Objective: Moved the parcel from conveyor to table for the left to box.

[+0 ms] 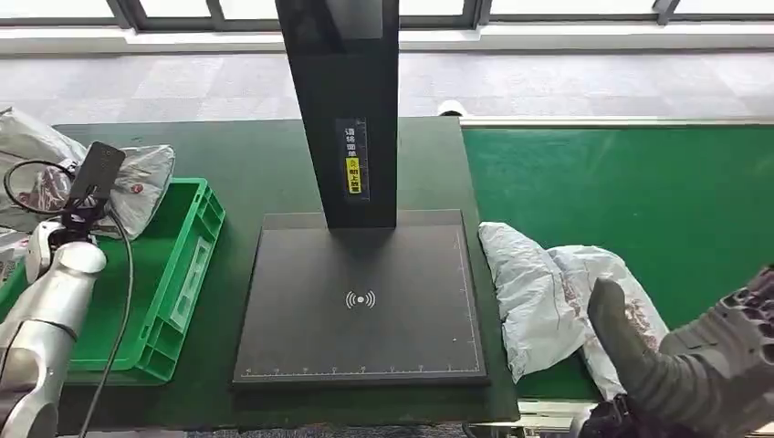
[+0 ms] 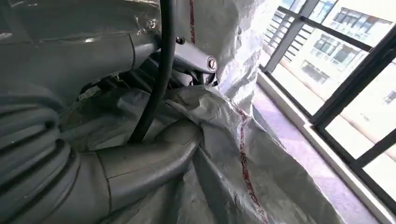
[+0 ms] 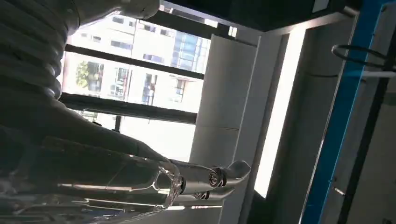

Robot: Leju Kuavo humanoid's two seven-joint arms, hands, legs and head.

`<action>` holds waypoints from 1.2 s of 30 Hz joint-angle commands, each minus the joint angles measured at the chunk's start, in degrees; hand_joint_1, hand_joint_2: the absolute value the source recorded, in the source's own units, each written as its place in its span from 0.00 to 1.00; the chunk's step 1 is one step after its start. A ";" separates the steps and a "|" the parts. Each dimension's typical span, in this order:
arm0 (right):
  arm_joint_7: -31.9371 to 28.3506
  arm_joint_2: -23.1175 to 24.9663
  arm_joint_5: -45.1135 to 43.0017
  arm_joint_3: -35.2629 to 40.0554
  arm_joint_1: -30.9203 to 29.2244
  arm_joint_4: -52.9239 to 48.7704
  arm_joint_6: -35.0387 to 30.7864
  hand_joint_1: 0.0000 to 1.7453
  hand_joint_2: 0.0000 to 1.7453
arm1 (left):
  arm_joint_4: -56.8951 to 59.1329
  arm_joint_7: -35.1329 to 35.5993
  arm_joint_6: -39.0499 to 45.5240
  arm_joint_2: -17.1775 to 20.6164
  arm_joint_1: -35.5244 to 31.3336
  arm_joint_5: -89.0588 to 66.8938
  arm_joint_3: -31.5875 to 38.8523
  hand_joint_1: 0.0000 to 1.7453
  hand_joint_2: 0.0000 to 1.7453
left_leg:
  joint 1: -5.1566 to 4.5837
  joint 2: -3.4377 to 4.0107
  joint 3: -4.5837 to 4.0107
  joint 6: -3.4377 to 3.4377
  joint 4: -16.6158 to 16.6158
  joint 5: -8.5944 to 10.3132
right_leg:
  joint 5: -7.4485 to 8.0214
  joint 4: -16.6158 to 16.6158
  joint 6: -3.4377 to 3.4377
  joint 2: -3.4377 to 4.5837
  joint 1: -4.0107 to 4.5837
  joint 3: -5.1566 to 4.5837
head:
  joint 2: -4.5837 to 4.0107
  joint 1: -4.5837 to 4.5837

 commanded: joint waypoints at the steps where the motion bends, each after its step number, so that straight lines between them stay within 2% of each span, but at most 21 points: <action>1: 0.50 -1.74 0.19 2.37 -1.79 3.77 -0.12 0.00 1.00 | 5.22 0.48 1.58 0.49 0.78 -0.98 5.36 1.00 1.00 | -0.03 0.12 0.03 0.07 -0.15 0.08 | 0.11 -0.13 0.03 0.12 -0.02 -0.02 | 0.00 0.02; 2: 0.68 -1.65 0.41 2.43 -1.89 3.71 -0.16 0.00 1.00 | 4.58 0.14 1.98 0.18 1.05 -1.01 5.97 0.06 1.00 | 0.00 0.14 0.03 0.08 -0.16 0.09 | 0.13 -0.16 0.03 0.13 0.01 -0.02 | 0.00 0.02; 3: 0.82 -1.61 0.59 2.47 -1.93 3.67 -0.20 0.00 1.00 | 4.13 -0.26 2.56 0.00 1.18 -1.23 6.17 0.00 0.00 | -0.01 0.12 0.01 0.09 -0.18 0.11 | 0.14 -0.18 0.04 0.11 0.00 -0.04 | 0.02 0.02; 10: 1.79 -1.75 0.99 2.62 -1.83 3.98 -0.31 0.00 1.00 | -1.38 -3.55 2.41 -2.04 1.34 0.67 7.12 0.00 0.00 | 0.01 -0.03 -0.04 0.06 0.00 0.04 | 0.04 -0.05 0.02 -0.04 0.02 -0.02 | 0.02 0.02; 14: 1.88 -2.10 1.33 2.52 -1.72 4.36 -0.38 0.00 1.00 | -5.98 -5.43 2.09 -3.01 2.13 3.54 4.78 0.00 0.00 | 0.00 -0.06 -0.05 0.08 -0.02 0.06 | 0.05 -0.06 0.03 -0.07 0.01 -0.03 | 0.00 0.02; 25: 2.17 -2.17 1.40 2.52 -1.81 4.52 -0.22 0.00 1.00 | -6.62 -5.79 2.58 -2.99 2.51 4.19 4.05 0.00 0.00 | -0.01 0.00 0.00 0.09 -0.11 0.09 | 0.11 -0.13 0.05 0.00 0.00 -0.02 | 0.00 0.02; 28: 3.68 -2.66 3.13 2.15 -1.64 5.34 0.02 0.00 1.00 | -8.87 -7.65 5.14 -3.39 3.13 6.28 1.69 0.00 0.00 | 0.01 -0.01 -0.02 0.09 -0.09 0.08 | 0.11 -0.13 0.06 -0.01 0.01 -0.02 | 0.00 0.02; 30: 5.66 -2.90 3.46 0.98 -1.18 6.04 0.19 0.00 1.00 | -12.46 -8.85 8.55 -4.30 4.44 7.86 1.69 0.00 0.00 | -0.01 -0.04 -0.03 0.11 -0.13 0.12 | 0.14 -0.18 0.08 -0.04 0.00 -0.01 | 0.00 0.02; 33: 11.20 -4.45 8.66 -4.09 1.58 8.51 -1.58 0.00 1.00 | -26.01 -13.06 5.98 -5.68 10.40 21.13 0.43 0.00 0.00 | 0.02 -0.09 0.00 0.09 -0.07 0.07 | 0.08 -0.16 0.08 -0.08 0.03 0.04 | 0.00 0.02; 36: 14.49 -5.26 11.49 -10.71 5.12 10.28 -2.41 0.00 1.00 | -39.05 -13.89 4.99 -5.37 17.76 29.43 -4.92 0.00 0.00 | 0.00 -0.16 0.06 0.14 -0.18 0.10 | 0.10 -0.30 0.12 -0.16 0.02 0.13 | 0.00 0.02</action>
